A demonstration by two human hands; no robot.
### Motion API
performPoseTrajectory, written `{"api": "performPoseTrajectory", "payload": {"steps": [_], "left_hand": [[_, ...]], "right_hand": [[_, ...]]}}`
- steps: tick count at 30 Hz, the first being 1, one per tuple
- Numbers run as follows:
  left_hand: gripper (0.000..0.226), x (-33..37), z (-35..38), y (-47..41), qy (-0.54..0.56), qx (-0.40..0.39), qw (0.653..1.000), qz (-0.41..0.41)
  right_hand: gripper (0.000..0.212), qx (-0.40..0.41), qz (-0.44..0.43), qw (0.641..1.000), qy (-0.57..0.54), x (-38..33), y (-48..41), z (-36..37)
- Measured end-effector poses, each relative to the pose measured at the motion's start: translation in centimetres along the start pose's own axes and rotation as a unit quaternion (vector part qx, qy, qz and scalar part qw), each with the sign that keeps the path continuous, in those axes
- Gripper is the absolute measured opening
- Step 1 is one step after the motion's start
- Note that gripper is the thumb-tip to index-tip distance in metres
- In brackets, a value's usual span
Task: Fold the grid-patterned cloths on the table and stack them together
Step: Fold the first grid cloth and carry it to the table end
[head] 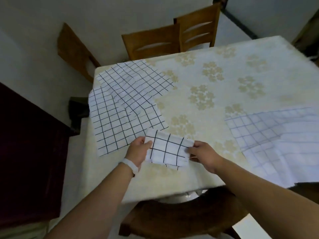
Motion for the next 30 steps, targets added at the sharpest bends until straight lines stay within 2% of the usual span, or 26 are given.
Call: {"api": "performPoseTrajectory", "payload": {"steps": [3,7,12,22,30], "left_hand": [[0.009,-0.7,0.4,0.9,0.054,-0.01,0.998,-0.027],[0.014,-1.5,2.5,1.9,0.082,-0.051,0.994,-0.045],[0.017,-2.1,5.6,3.0,0.062,-0.091,0.993,-0.049],[0.017,0.8,15.2,8.0,-0.019,-0.209,0.977,0.039],[0.02,2.9,25.4,14.8,-0.082,-0.241,0.963,0.086]], "right_hand": [[0.018,-0.019,0.016,0.997,-0.076,0.7,1.8,1.1],[0.021,0.012,0.008,0.992,-0.128,1.6,3.9,0.8],[0.027,0.07,-0.01,0.98,-0.188,2.4,7.1,-1.8],[0.022,0.195,-0.057,0.957,-0.207,4.2,15.4,-11.2],[0.024,0.257,-0.08,0.929,-0.256,8.1,22.7,-20.3]]}}
Point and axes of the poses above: each hand's wrist, its own y-axis away from the middle knuckle, its own z-axis out of the palm, x = y × z, the point moved 7 cm from there along -y, towards the middle knuckle, and after that the axes turned 4 degrees about -y, right-handed, at the moved point
